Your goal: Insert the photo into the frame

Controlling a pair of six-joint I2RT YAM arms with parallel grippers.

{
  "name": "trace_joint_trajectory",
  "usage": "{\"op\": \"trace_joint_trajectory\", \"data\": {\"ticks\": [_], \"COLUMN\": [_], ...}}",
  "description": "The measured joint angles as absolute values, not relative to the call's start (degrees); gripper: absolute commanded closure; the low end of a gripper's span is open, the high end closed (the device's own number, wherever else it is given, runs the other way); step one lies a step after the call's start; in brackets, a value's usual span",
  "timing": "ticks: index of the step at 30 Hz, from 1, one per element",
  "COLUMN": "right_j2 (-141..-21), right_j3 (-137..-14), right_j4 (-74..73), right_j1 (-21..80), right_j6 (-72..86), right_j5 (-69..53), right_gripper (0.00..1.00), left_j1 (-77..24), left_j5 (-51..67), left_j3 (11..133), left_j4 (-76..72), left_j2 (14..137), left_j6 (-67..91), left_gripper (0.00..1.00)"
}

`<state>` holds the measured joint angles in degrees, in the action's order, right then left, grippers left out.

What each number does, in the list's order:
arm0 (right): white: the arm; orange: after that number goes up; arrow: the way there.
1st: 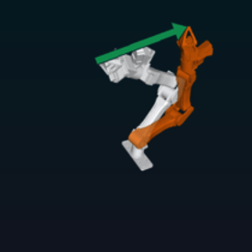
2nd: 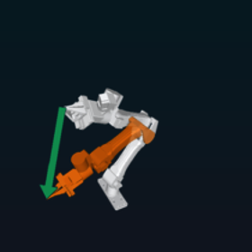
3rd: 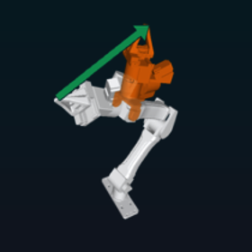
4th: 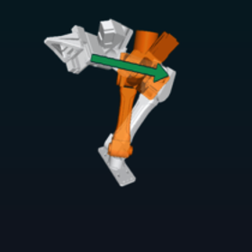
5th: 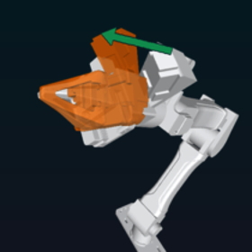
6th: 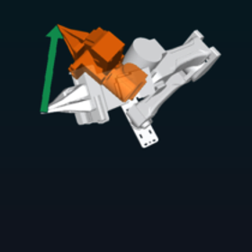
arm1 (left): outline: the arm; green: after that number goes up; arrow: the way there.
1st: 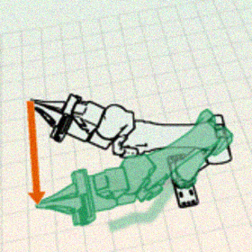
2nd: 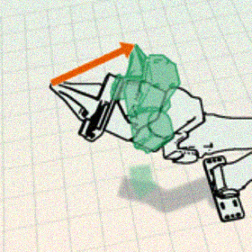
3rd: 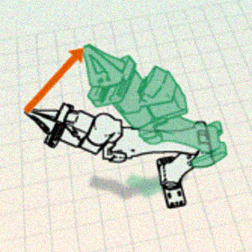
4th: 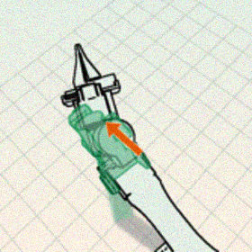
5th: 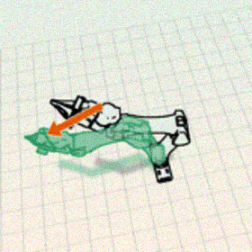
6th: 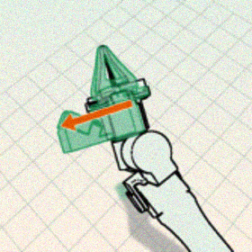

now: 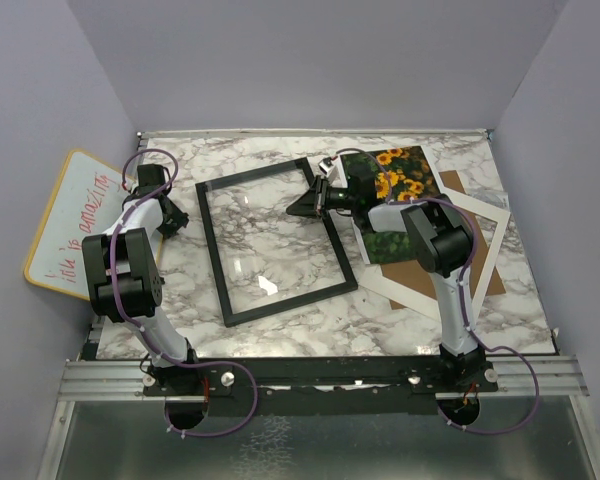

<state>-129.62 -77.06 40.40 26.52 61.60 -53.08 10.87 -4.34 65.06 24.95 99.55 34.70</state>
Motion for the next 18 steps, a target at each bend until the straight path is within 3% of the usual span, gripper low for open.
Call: {"op": "trace_joint_trajectory", "data": {"ticks": [8,18], "right_j2": [-129.62,-128.95], "right_j3": [-77.62,-77.62], "right_j4": [36.60,33.15], "right_j1": [26.52,26.52], "right_j6": [59.13,57.54], "right_j5": [-52.29,-51.05], "right_gripper": [0.73,0.71], "left_j1": [10.87,10.87], "left_j5": [-4.29,-4.25], "left_j3": [65.06,65.06], "left_j4": [24.95,24.93], "left_j2": [99.55,99.55], "left_j6": [34.70,34.70], "left_gripper": [0.70,0.70]}}
